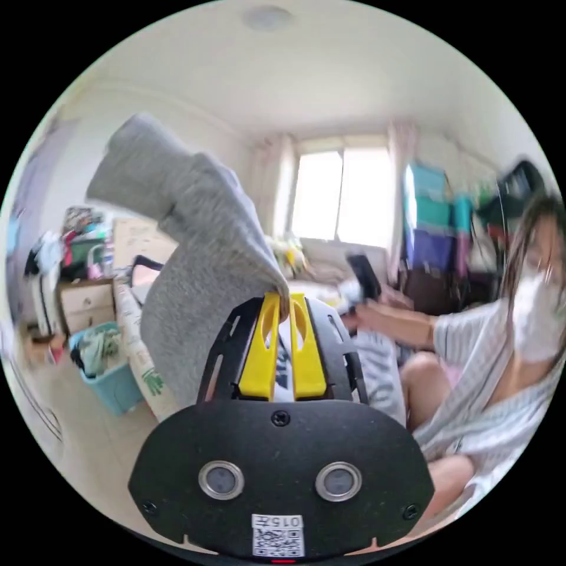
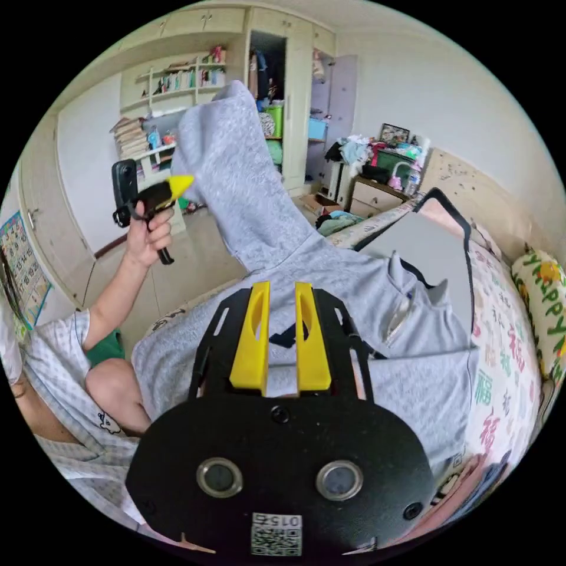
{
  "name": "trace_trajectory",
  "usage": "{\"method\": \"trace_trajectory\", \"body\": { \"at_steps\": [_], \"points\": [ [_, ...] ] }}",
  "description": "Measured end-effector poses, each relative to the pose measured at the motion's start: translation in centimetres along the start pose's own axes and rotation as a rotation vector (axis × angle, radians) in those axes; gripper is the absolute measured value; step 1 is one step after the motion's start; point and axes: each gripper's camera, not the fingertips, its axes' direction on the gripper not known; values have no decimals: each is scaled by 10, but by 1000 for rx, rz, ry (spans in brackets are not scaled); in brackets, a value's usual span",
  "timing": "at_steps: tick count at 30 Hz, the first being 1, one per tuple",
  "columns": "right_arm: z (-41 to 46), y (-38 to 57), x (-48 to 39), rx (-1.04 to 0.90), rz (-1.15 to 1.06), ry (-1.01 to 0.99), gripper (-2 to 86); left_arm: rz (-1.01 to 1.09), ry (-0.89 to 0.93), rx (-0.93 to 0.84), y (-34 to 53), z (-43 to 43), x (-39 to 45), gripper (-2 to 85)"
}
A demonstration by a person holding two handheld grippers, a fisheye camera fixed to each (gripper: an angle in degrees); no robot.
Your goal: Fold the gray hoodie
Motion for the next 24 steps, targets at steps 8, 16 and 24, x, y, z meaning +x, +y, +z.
{"method": "trace_trajectory", "body": {
  "at_steps": [8,16,24],
  "points": [
    [-97,142,106,-45,349,77,67,171,117,-465,12,187,103,18],
    [-152,137,91,-64,212,-101,101,-52,38,-417,35,155,97,52],
    [-152,111,76,-158,108,-50,2,-360,-182,-268,79,103,41,82]
  ]
}}
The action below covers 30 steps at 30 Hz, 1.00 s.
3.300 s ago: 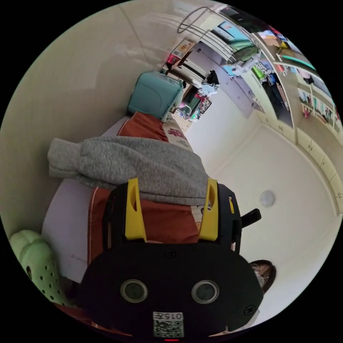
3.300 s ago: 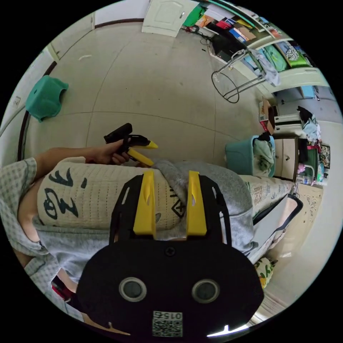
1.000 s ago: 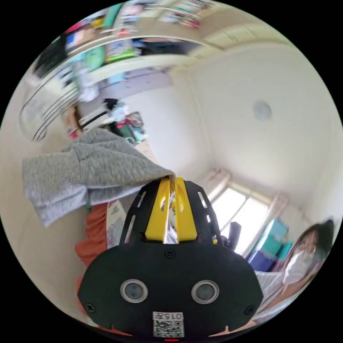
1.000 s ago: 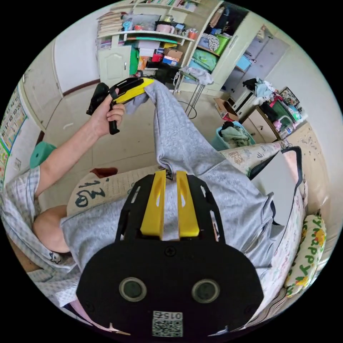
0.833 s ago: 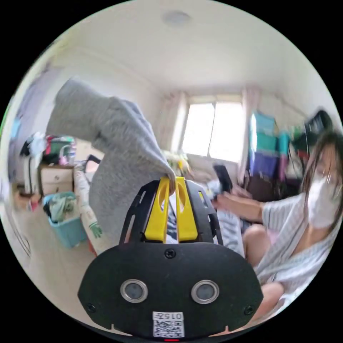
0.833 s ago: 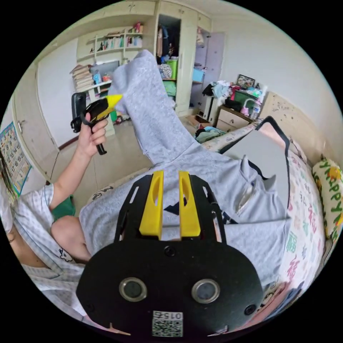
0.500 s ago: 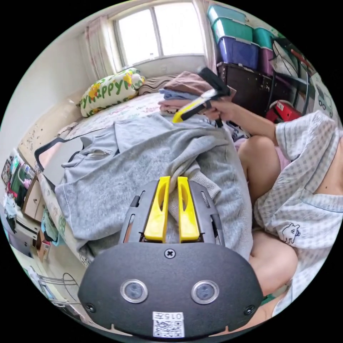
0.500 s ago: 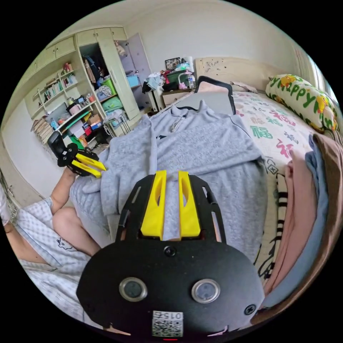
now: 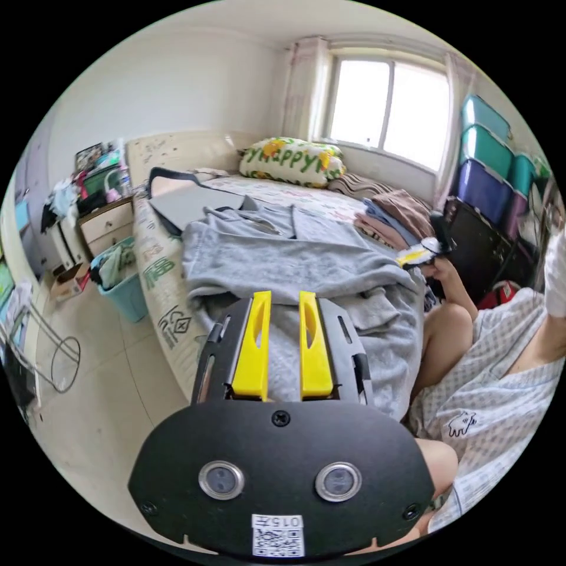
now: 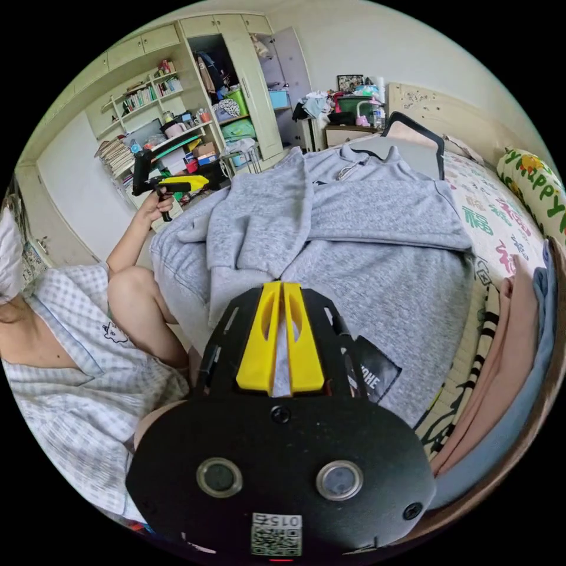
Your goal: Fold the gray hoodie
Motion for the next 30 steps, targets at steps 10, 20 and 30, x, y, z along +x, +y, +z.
{"method": "trace_trajectory", "body": {
  "at_steps": [10,20,30],
  "points": [
    [-39,-22,-10,56,31,3,-4,-9,-282,-67,15,29,-27,131],
    [-11,-73,-53,-112,-71,-60,92,216,-338,-213,6,87,-23,118],
    [-61,-75,-40,81,113,50,44,219,-396,-12,81,46,-21,21]
  ]
}}
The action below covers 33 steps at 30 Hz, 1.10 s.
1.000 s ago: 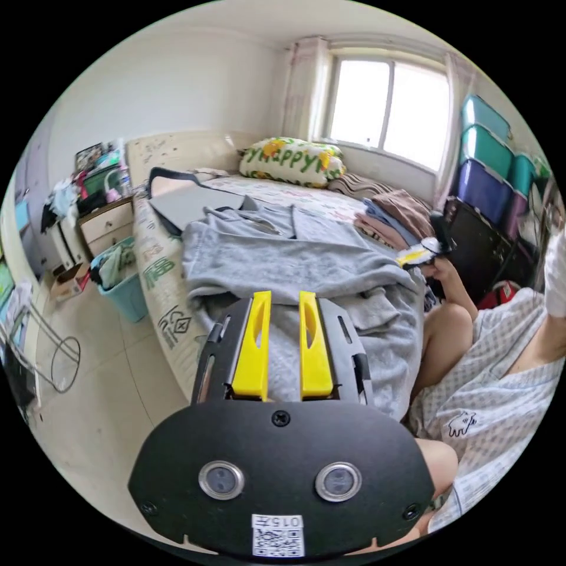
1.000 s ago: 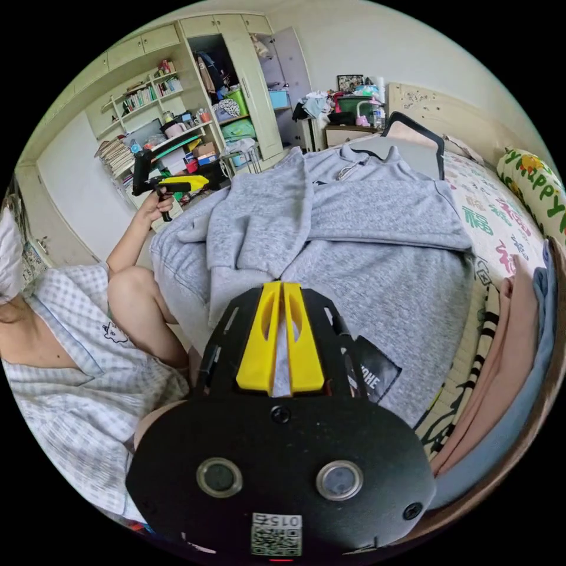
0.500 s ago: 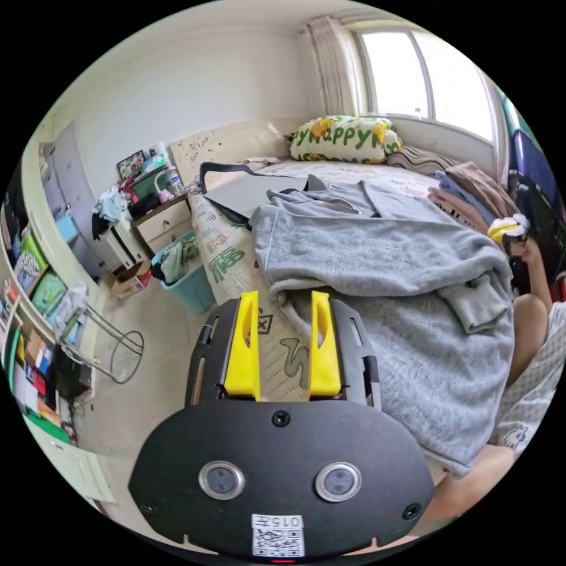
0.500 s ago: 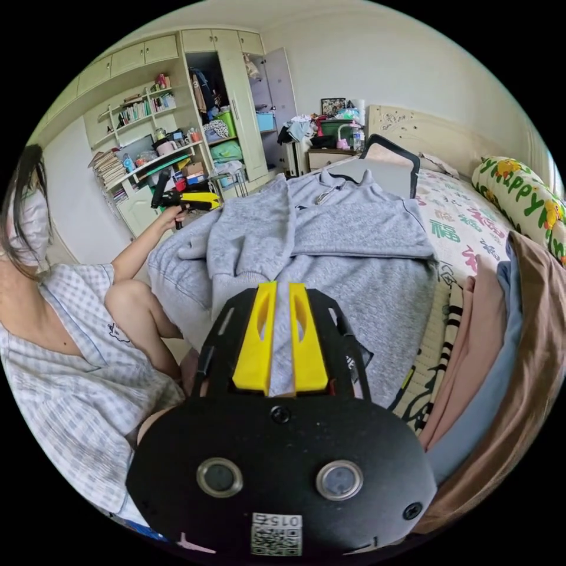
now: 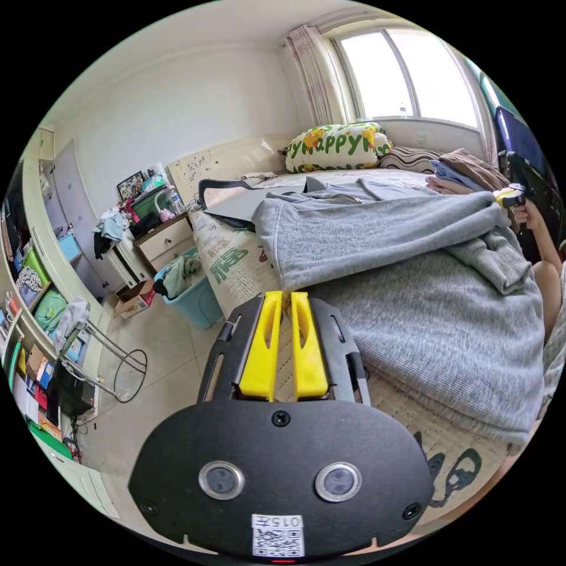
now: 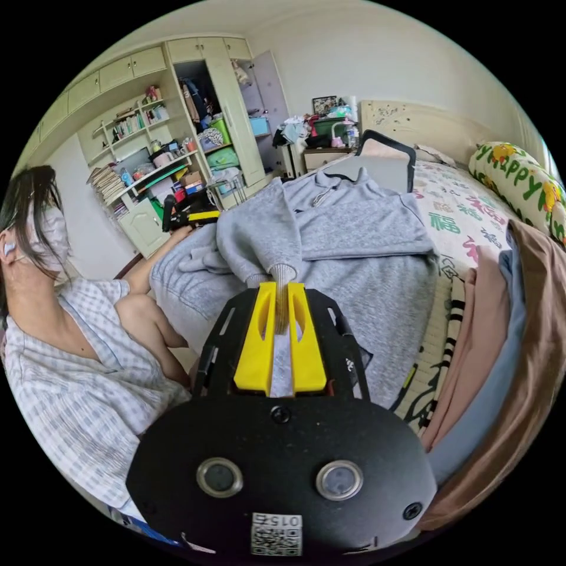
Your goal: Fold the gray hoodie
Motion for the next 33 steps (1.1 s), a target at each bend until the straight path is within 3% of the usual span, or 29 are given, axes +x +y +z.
{"method": "trace_trajectory", "body": {
  "at_steps": [5,8,12,18,26,30,33],
  "points": [
    [16,-8,-24,-116,-69,37,53,40,-78,-18,8,-7,16,16],
    [6,-6,-40,-94,-93,99,80,-11,-83,-4,19,-12,17,16],
    [-11,2,-61,-26,-148,34,91,-29,-174,55,39,-20,31,17],
    [27,1,-88,-202,-253,126,84,16,-257,77,54,-30,41,19],
    [5,11,-99,-91,-304,85,3,2,-252,86,69,-39,29,20],
    [-18,29,-102,20,-391,-33,-3,-11,-250,88,76,-42,19,19],
    [20,28,-114,-221,-441,6,0,-16,-251,91,80,-44,11,19]
  ]
}}
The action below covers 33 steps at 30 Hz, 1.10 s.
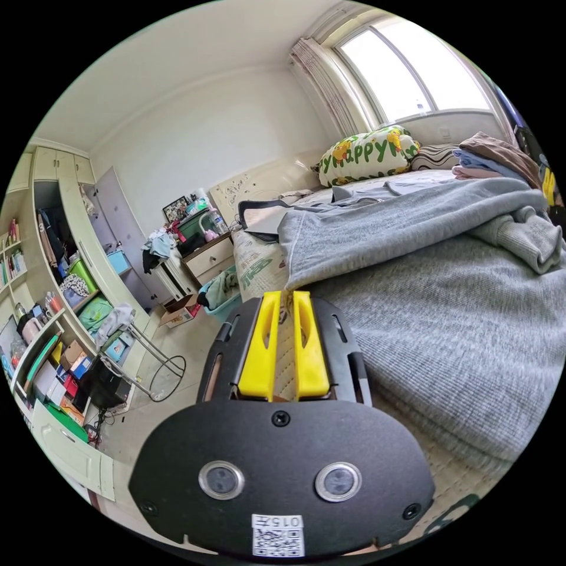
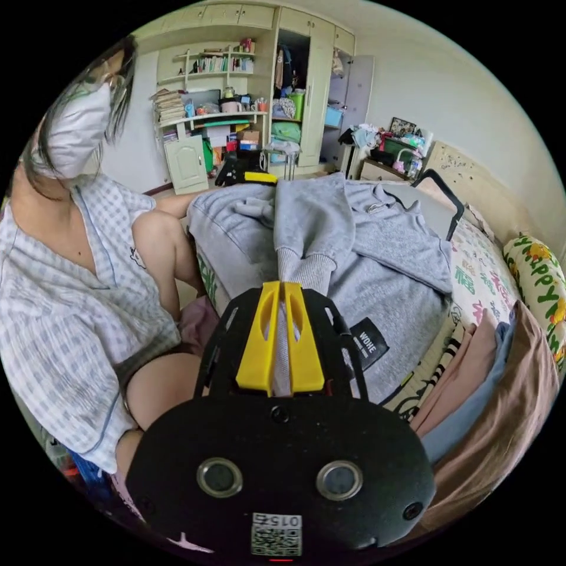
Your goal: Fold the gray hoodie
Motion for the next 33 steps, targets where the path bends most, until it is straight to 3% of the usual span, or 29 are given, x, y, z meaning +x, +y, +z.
{"method": "trace_trajectory", "body": {
  "at_steps": [5,8,10,12,15,17,18,24,29,33],
  "points": [
    [5,-1,-10,-25,-64,13,0,-46,37,4,10,-5,-23,19],
    [-25,24,-13,126,-58,14,-7,-146,187,74,28,-31,-55,18],
    [-44,44,0,354,71,73,-6,-196,319,170,38,-55,-81,22],
    [-45,48,23,444,221,90,0,-293,371,216,31,-63,-104,27],
    [-12,33,53,332,325,69,55,-393,470,216,-1,-50,-125,63],
    [18,19,60,214,328,26,78,-335,522,132,-29,-27,-122,74],
    [37,10,60,139,301,3,73,-294,542,57,-44,-7,-116,75],
    [41,21,65,123,258,-2,35,-211,620,-378,-71,87,-103,58],
    [12,31,95,163,244,-32,21,-169,614,-361,-85,80,-125,54],
    [-20,-1,167,297,295,147,23,-268,466,-131,-126,66,-174,62]
  ]
}}
